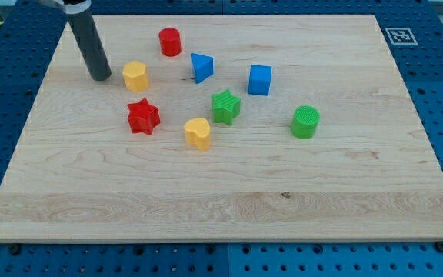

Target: Move the green circle to the center

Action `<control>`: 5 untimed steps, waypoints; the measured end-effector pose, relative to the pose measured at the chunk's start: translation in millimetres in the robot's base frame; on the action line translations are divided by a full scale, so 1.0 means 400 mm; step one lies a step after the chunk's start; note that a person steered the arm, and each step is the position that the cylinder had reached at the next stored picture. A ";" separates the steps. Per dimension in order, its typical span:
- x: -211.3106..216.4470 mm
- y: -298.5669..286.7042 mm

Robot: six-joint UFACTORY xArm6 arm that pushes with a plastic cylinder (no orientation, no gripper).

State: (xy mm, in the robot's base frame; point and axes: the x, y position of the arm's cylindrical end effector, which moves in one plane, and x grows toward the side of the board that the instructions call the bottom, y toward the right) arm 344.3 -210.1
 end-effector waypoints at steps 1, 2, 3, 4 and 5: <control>-0.092 -0.014; -0.248 0.010; -0.311 0.042; -0.305 0.064; -0.346 0.170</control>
State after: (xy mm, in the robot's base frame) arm 205.9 -142.1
